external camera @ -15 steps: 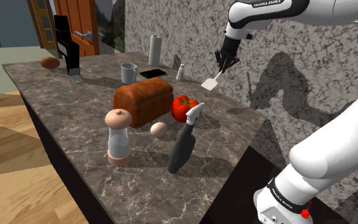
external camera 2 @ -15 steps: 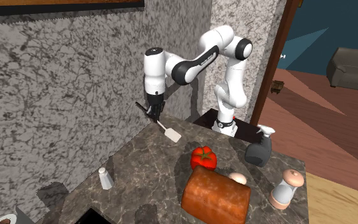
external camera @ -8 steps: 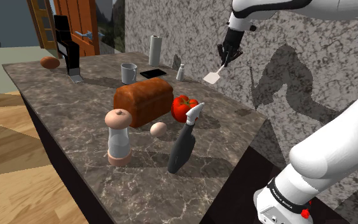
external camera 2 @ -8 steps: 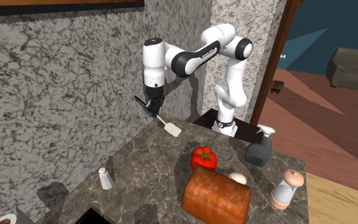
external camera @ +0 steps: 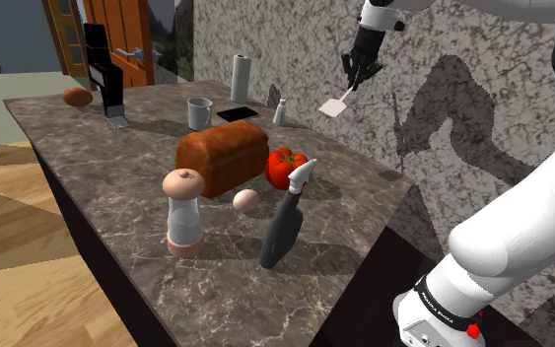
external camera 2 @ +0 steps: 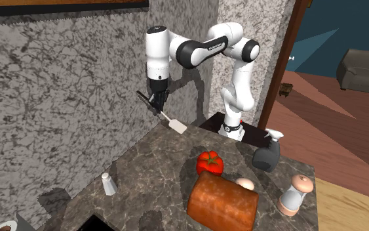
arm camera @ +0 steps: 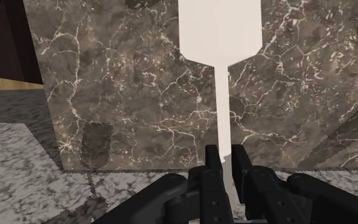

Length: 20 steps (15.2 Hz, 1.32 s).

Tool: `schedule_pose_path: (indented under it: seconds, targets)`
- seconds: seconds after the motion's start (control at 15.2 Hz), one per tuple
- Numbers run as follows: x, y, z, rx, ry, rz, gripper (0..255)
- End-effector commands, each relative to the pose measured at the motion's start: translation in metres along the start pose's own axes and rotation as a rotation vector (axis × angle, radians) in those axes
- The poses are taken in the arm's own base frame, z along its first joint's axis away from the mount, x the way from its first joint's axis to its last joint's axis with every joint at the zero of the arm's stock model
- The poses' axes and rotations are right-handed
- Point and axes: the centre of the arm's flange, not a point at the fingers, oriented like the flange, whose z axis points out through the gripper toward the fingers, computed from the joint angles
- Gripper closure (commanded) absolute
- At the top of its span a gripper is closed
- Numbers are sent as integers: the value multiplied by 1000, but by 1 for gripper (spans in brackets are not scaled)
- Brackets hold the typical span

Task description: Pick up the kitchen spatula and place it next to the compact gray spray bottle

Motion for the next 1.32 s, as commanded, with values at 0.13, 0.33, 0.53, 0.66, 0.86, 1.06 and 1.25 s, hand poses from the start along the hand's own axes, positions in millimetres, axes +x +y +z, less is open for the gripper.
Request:
schedule_pose_path:
  seconds: [0.13, 0.33, 0.53, 0.66, 0.86, 1.06, 1.25]
  targets:
    - [1, 0, -21, 0, 0, 0, 255]
    - [2, 0, -36, 0, 0, 0, 255]
    - [3, 0, -51, 0, 0, 0, 255]
    - [-20, 12, -53, 0, 0, 0, 255]
    - [-55, 30, -55, 0, 0, 0, 255]
    - [-90, 49, -58, 0, 0, 0, 255]
    - [-125, 68, -60, 0, 0, 0, 255]
